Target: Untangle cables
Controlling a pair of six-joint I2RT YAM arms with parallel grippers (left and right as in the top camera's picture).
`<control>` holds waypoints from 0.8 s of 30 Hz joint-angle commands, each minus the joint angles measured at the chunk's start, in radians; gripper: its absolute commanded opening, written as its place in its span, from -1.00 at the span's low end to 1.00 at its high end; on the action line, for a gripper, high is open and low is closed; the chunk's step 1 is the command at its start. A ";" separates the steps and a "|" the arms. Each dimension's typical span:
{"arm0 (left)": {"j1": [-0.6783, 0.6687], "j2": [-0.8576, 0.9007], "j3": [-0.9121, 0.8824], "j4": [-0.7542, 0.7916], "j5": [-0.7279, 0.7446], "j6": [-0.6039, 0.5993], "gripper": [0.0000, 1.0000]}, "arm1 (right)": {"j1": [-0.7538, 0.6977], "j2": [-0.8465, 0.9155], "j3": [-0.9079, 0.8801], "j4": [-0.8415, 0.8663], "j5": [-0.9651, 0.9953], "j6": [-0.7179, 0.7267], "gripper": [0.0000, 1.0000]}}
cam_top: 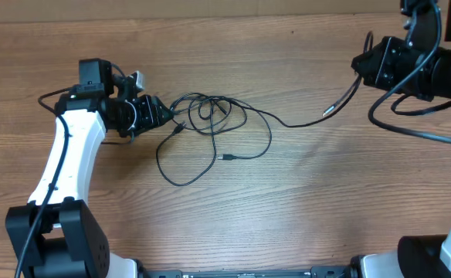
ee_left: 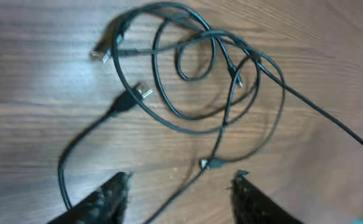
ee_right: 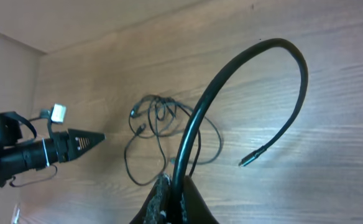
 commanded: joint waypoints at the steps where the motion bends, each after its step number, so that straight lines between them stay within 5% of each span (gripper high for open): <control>1: -0.038 -0.002 0.005 0.043 -0.063 -0.021 -0.01 | 0.019 0.002 -0.012 -0.005 -0.028 -0.055 -0.92; 7: -0.134 0.002 0.005 0.141 -0.230 -0.082 0.01 | 0.075 0.002 -0.108 -0.002 -0.049 -0.082 -0.92; 24: -0.364 0.129 0.005 0.286 -0.311 -0.094 0.12 | 0.091 0.002 -0.418 0.108 -0.053 -0.082 -0.92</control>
